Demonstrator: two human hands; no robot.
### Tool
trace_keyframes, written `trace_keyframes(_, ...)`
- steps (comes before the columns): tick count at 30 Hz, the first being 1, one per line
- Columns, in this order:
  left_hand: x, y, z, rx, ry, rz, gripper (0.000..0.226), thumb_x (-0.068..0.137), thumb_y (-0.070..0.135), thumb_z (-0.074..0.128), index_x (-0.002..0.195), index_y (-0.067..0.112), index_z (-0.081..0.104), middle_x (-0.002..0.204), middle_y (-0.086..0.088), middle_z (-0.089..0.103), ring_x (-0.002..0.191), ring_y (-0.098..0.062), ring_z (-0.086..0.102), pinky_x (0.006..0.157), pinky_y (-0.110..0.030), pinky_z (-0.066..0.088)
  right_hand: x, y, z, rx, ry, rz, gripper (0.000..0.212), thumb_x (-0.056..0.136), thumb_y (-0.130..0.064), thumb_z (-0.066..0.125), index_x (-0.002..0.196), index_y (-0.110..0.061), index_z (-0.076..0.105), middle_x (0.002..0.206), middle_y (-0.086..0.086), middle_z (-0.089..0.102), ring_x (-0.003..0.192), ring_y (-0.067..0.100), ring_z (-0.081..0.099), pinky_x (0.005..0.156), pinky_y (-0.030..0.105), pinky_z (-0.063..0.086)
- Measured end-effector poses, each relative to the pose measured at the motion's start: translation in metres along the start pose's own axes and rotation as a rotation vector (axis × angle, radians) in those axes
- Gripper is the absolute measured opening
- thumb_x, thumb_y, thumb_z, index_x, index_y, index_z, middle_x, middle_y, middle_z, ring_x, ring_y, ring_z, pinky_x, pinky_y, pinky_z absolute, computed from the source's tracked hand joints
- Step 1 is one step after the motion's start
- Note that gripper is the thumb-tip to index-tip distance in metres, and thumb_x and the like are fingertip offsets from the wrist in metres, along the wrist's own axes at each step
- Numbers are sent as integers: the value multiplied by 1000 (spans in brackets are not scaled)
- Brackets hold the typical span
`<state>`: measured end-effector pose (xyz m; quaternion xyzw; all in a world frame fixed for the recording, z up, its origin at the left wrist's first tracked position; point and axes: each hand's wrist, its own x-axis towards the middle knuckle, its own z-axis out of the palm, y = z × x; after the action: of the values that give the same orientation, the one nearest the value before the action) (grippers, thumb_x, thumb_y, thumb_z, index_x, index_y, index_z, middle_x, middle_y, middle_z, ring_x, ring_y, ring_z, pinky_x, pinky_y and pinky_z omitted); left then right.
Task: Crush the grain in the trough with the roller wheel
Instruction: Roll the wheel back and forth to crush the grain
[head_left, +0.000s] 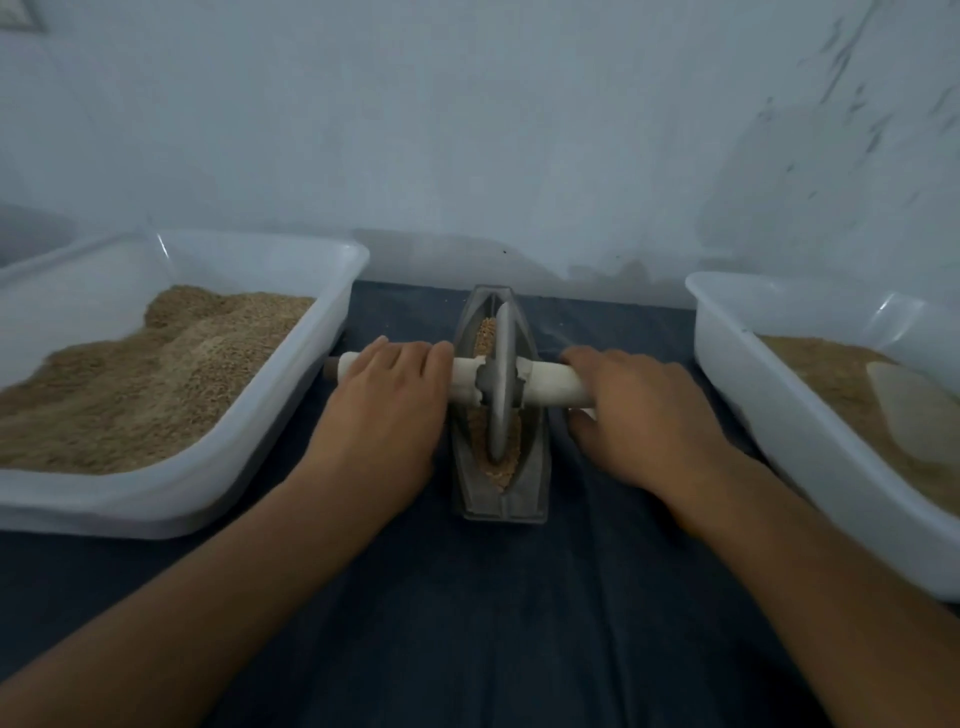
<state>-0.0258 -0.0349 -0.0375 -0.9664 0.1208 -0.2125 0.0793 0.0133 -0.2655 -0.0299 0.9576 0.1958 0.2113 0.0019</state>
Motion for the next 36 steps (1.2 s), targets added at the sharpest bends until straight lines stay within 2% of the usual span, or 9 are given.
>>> trace_keyframes(4,-4,0,2,-7,-17,-7,86,84,29,71,152,14,21,147,-2,42,133,-21,39,121,-36,17,-1,-2,-2,0,0,-2,38,92,-39,61,128,-30,53,112,-3,65,97,24,62,71,35,37)
trace_keyframes(8,9,-1,12,28,-33,-14,89,81,29,73,150,12,20,146,-4,42,133,-22,40,123,-39,13,14,1,9,-12,-13,24,37,90,-38,62,126,-30,54,108,-3,66,95,24,63,71,35,38)
trace_keyframes(13,44,-8,31,97,-22,-23,73,86,22,66,146,9,26,140,-7,48,127,-24,46,122,-39,18,51,11,27,-19,-89,91,30,88,-40,65,117,-33,59,103,-4,68,91,24,63,65,33,36)
trace_keyframes(16,70,-15,39,106,-32,-22,69,86,19,66,144,8,30,137,-9,52,124,-26,50,118,-38,24,75,18,34,-23,-146,121,26,85,-37,69,109,-31,61,99,-1,67,81,23,57,62,32,34)
trace_keyframes(22,105,-21,50,122,10,-62,40,91,16,58,128,12,43,120,-8,60,107,-27,57,93,-35,39,118,30,41,-3,-312,160,27,82,-38,74,104,-27,62,89,-4,58,72,16,52,51,27,30)
trace_keyframes(26,115,-26,50,98,6,-80,29,91,13,57,118,12,47,116,-8,61,104,-28,59,88,-35,40,129,33,39,12,-405,155,25,80,-31,73,103,-25,64,85,-2,59,71,15,55,52,26,35)
trace_keyframes(30,106,-27,49,67,-20,-90,34,89,18,63,119,15,47,115,-6,61,101,-25,60,86,-34,42,119,29,34,-22,-300,130,26,83,-40,72,104,-29,62,84,-4,55,71,17,51,51,27,28)
trace_keyframes(32,95,-25,46,69,-12,-86,37,89,21,63,121,16,45,114,-4,60,100,-23,60,85,-33,41,108,24,33,-23,-247,118,25,84,-38,72,107,-31,62,87,-4,56,75,19,52,51,27,27)
trace_keyframes(36,70,-13,35,83,-3,-65,44,86,21,65,124,17,43,117,-4,58,103,-23,57,90,-34,41,77,17,28,-13,-163,135,29,84,-30,69,112,-35,62,93,-3,63,78,21,54,59,30,34)
